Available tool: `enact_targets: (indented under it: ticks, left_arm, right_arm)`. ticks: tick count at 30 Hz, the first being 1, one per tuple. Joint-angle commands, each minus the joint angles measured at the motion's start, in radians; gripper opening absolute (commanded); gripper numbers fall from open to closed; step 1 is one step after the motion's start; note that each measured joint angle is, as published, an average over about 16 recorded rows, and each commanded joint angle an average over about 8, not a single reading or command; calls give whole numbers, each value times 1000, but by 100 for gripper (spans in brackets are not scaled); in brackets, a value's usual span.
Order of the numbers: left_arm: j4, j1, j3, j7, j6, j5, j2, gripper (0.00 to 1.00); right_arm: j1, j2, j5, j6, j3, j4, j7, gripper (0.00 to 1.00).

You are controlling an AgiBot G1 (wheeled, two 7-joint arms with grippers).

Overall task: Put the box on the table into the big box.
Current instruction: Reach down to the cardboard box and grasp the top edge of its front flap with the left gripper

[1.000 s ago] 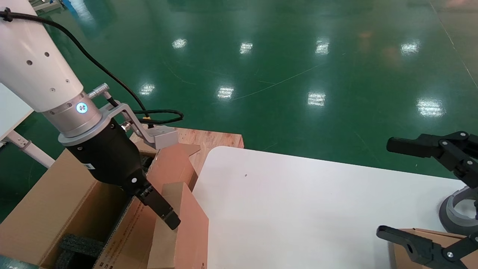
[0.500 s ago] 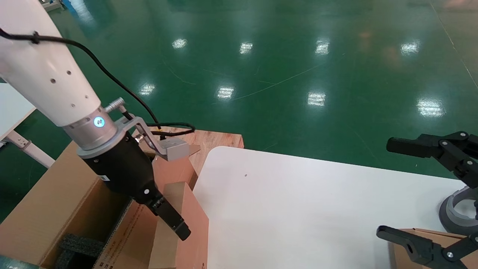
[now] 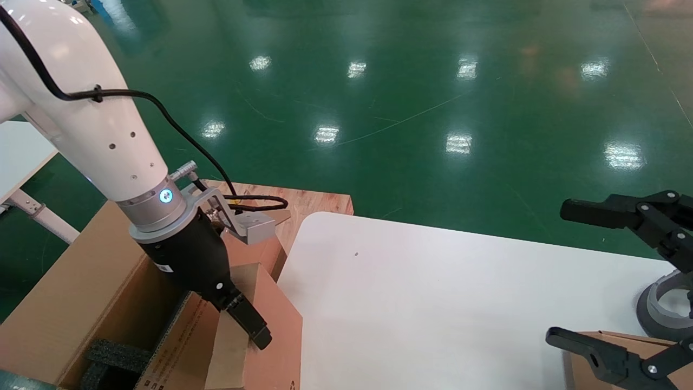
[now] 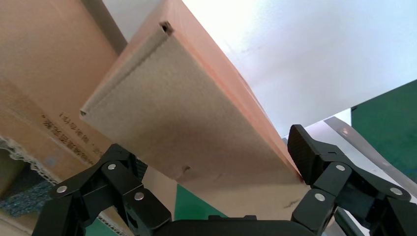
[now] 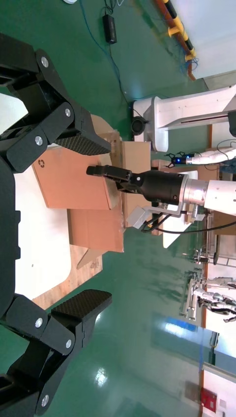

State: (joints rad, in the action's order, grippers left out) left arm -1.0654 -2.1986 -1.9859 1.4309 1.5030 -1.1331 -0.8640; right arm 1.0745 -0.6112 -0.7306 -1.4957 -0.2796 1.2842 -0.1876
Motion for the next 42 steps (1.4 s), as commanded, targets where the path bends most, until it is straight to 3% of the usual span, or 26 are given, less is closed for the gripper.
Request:
enact_targets:
  ticks: [1,3,20,21,28,29,42]
  left_arm:
    - [-3,1,-3,7,-5,-7,-3,1]
    - [-5,1,-4,10,-8,-10,-5,0]
    - [-10,2,-8,20,-16,-20,-9,0]
    - [-10,2,-8,20,-16,-21,-9,0]
    - [-10,2,-8,20,-17,-21,-9,0]
    - [-10,2,-8,20,-17,-21,-9,0]
    - [-9,0,-6,19,-17,-22,-9,0]
  right_arm:
    - [0,0,0,0,0,0,0,23]
    - [0,0,0,0,0,0,0,0]
    - [0,0,0,0,0,0,0,0]
    - [0,0,0,0,0,0,0,4]
    - [0,0,0,0,0,0,0,91]
    - [0,0,0,0,0,0,0,100]
    - [0,0,0,0,0,0,0,100]
